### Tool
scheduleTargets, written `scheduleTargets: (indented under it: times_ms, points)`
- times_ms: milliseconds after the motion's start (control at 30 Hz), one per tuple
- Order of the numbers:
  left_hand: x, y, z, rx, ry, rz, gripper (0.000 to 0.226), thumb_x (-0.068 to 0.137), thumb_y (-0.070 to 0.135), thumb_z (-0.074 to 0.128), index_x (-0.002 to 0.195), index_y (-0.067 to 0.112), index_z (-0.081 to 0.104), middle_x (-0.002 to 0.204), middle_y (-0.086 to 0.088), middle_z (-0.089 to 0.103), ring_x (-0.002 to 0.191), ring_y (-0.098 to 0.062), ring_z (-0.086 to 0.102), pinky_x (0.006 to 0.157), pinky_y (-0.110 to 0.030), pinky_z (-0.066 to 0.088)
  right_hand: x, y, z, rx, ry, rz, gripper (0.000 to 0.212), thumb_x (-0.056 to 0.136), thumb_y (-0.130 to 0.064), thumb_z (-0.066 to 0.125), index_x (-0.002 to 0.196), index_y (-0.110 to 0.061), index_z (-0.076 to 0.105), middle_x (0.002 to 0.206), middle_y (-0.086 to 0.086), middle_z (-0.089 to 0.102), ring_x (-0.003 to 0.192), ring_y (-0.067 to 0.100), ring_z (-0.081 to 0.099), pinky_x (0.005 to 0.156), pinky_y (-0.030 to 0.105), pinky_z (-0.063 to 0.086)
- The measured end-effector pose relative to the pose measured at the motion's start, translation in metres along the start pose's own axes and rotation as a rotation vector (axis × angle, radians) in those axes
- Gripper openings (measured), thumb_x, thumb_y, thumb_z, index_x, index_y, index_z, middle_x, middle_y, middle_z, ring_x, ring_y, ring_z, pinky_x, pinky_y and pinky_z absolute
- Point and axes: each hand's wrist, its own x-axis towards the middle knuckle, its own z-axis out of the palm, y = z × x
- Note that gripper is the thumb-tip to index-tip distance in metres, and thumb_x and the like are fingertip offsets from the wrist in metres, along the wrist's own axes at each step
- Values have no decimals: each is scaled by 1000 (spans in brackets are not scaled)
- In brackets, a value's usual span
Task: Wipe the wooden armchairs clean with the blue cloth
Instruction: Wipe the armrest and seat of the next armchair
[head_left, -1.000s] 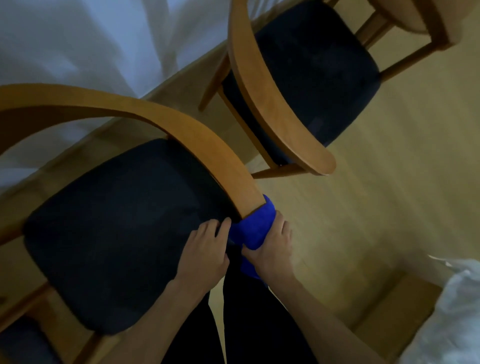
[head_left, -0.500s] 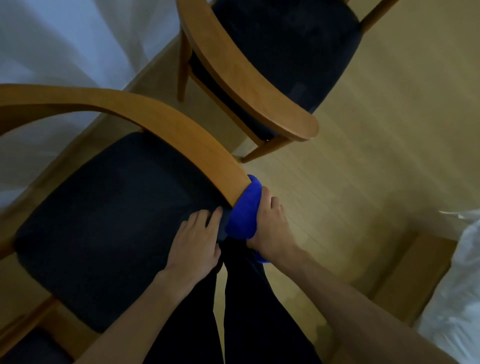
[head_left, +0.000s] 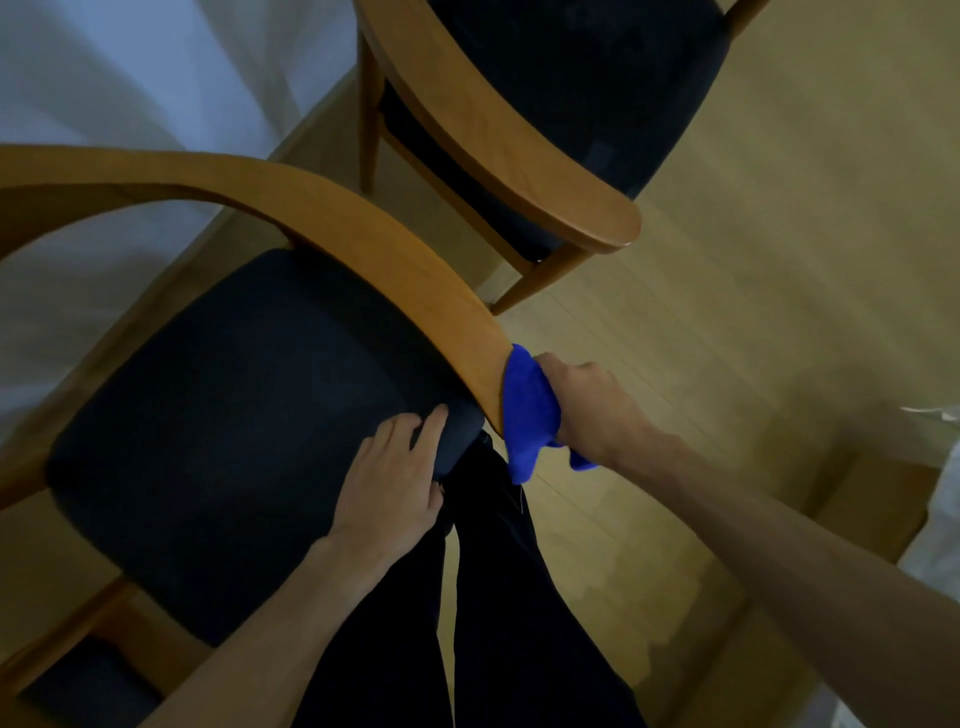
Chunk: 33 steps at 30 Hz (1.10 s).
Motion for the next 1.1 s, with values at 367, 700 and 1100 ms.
scheduleTargets:
  times_ms: [367, 700, 1100]
  points:
    - [-17, -10, 5, -11, -3, -41, 84, 83, 33, 66, 150, 23, 17, 135, 1, 42, 126, -15, 41, 100, -29, 42, -8, 5, 3, 37, -36, 6, 69, 84, -26, 73, 142, -29, 35, 93, -2, 67, 80, 16, 65, 79, 34, 56]
    - [-9, -17, -2, -48, 23, -59, 87, 78, 34, 71, 148, 23, 19, 131, 0, 45, 122, -15, 45, 97, -30, 44, -3, -46, 60, 383, 354, 230, 103, 69, -51, 81, 145, -23, 18, 128, 0, 46, 114, 17, 50, 94, 33, 47]
    - [0, -46, -24, -101, 118, -188, 82, 81, 31, 68, 149, 20, 22, 134, -4, 43, 126, -18, 42, 99, -32, 42, 47, -90, 15, 180, 373, 218, 109, 64, -42, 87, 146, -16, 19, 137, 7, 43, 125, 27, 48, 98, 46, 49]
